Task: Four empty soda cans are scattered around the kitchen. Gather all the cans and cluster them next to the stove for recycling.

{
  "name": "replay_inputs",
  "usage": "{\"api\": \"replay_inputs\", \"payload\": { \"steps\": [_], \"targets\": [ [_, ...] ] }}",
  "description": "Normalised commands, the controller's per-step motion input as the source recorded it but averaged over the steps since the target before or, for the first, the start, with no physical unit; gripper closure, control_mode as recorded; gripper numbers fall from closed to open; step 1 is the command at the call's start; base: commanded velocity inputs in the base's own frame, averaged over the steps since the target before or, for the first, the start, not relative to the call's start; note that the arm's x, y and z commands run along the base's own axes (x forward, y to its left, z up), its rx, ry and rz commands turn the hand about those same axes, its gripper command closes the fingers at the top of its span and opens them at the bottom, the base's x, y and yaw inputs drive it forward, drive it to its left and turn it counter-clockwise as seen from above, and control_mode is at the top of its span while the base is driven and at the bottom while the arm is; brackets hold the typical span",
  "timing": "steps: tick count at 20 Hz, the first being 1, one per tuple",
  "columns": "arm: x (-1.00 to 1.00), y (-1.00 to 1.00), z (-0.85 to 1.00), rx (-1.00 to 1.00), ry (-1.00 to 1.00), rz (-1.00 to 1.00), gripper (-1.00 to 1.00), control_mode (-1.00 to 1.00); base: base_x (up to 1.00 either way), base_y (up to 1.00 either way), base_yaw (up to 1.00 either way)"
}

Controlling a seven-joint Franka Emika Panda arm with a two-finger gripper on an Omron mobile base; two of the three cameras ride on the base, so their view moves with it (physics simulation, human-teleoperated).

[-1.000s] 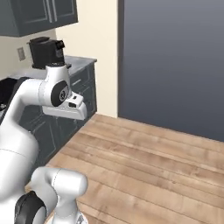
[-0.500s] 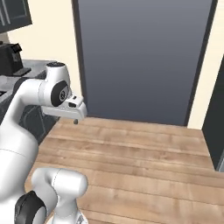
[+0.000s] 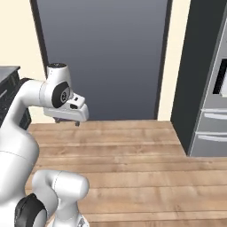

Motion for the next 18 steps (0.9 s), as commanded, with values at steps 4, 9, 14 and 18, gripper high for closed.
{"api": "replay_inputs", "payload": {
  "steps": [4, 9, 14, 18],
  "targets": [
    [0.0, 0.0, 0.0, 0.0, 0.0, 0.0, -1.0, 1.0, 0.14, -0.19, -0.38],
    [0.0, 0.0, 0.0, 0.0, 0.0, 0.0, -1.0, 1.0, 0.11, -0.18, -0.39],
    [0.0, 0.0, 0.0, 0.0, 0.0, 0.0, -1.0, 1.0, 0.07, -0.19, -0.41],
    [0.0, 0.0, 0.0, 0.0, 0.0, 0.0, -1.0, 1.0, 0.07, -0.19, -0.41]
  ]
}}
